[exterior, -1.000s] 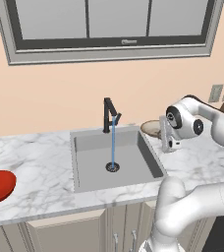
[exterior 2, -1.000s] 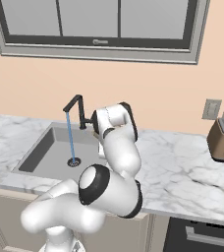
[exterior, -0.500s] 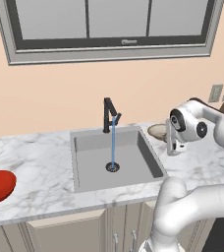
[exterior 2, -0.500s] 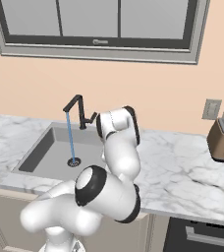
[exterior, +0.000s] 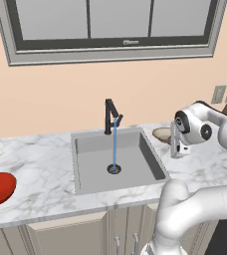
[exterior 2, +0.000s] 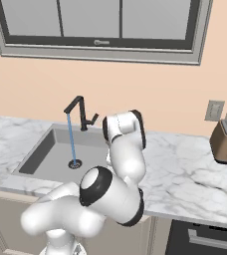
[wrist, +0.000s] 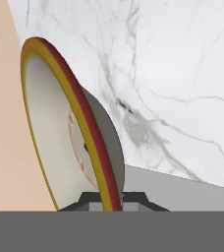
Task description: Rinse each bowl for a few seconds and place them down in the sink or on the counter.
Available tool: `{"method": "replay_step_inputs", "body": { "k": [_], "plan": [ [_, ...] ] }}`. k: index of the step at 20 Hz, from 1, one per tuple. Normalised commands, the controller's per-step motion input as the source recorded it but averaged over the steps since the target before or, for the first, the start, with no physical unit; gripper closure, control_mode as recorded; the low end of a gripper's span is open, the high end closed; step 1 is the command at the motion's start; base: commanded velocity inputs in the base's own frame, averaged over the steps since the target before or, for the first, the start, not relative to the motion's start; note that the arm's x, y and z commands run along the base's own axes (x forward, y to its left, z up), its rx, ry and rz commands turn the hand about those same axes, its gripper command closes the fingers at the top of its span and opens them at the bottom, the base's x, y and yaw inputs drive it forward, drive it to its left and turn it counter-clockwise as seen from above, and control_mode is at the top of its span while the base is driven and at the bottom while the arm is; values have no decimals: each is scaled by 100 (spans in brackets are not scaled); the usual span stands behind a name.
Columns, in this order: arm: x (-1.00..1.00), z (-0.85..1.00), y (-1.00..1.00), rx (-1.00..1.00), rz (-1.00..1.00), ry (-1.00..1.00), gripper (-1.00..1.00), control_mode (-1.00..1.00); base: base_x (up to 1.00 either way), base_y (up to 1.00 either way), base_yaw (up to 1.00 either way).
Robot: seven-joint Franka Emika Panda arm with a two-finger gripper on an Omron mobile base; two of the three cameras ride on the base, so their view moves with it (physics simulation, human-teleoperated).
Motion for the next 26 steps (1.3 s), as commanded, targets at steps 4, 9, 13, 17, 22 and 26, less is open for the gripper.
{"method": "replay_step_inputs", "body": {
  "k": [4, 9, 13, 17, 22, 26],
  "plan": [
    [18, -14, -23, 1, -2, 10, 100, -100, 0, 0, 0],
    [23, -18, -22, 0, -1, 10, 100, -100, 0, 0, 0],
    [26, -20, -19, 0, -1, 10, 100, -100, 0, 0, 0],
    [25, -23, -19, 0, -1, 11, 100, -100, 0, 0, 0],
    [22, -19, -19, 3, 0, 18, 100, -100, 0, 0, 0],
    [20, -14, -20, 3, 0, 18, 100, -100, 0, 0, 0]
  ]
}}
